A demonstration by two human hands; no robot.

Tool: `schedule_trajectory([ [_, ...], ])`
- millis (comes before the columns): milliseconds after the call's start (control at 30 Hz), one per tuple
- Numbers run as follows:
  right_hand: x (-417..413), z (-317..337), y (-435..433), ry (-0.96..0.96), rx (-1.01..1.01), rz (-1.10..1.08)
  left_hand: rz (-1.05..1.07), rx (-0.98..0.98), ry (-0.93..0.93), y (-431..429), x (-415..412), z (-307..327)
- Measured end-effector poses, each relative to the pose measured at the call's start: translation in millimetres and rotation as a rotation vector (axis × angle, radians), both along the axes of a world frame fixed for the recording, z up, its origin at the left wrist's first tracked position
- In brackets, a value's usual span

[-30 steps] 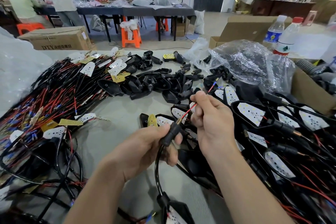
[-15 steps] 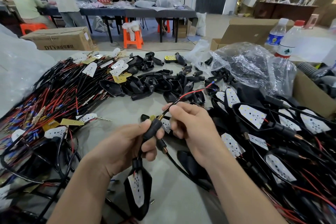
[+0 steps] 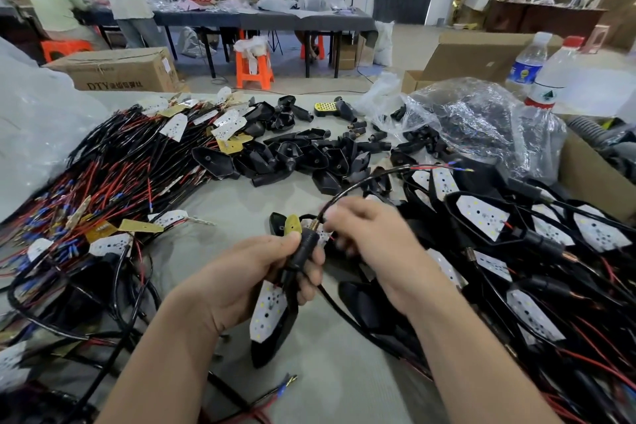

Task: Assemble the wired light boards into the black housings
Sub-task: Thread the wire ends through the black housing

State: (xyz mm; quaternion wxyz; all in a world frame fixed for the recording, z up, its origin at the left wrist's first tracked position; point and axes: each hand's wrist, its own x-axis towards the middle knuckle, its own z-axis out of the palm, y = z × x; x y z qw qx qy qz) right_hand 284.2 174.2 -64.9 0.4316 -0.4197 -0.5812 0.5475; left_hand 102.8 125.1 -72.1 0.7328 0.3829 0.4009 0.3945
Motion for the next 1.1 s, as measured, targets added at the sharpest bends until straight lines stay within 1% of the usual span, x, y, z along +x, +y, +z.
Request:
schedule_trajectory([
  [33,-5,-2,-5,0.006,-0.025,0.104,0.005,0.000,-0.010,1,0,-1],
  [67,-9,-3,-9,0.052,-0.050,0.154,0.006,-0.001,-0.021,3,1,-2],
  [100,-11,-3,-9,0.088,-0.049,0.142,0.013,-0.003,-0.037,4,1,-3],
  [200,-10,0,-3,0.118,0.064,-0.054,0.039,-0.017,-0.101,7,-3,-7],
  [233,-7,2,0,0.156,0.087,-0.100,0.030,-0.003,-0.083,6,-7,-8],
  [300,-1,4,3,0.260,0.100,-0.164,0.012,0.047,0.016,6,-13,-8],
  [367,2,5,5,0.313,0.115,-0.199,0.072,0.066,0.085,8,-15,-9],
  [433,2,4,5,0.316,0.114,-0.186,0.146,0.088,0.112,10,-14,-11],
  [567,1,0,5,0.278,0.057,-0.142,0.229,0.137,0.194,14,-10,-15],
  [700,1,-3,4,0.262,0.001,-0.097,0.363,0.125,0.234,18,-11,-14],
  [833,-6,-7,2,0.276,-0.034,-0.099,0.362,0.208,0.410,16,-10,-9],
  [867,-7,-7,3,0.275,-0.040,-0.107,0.355,0.228,0.430,15,-9,-9],
  [1000,-5,-9,4,0.231,-0.039,-0.128,0.370,0.258,0.381,14,-6,-10],
  [1100,-4,-10,5,0.186,-0.030,-0.130,0.458,0.252,0.343,16,-3,-13],
])
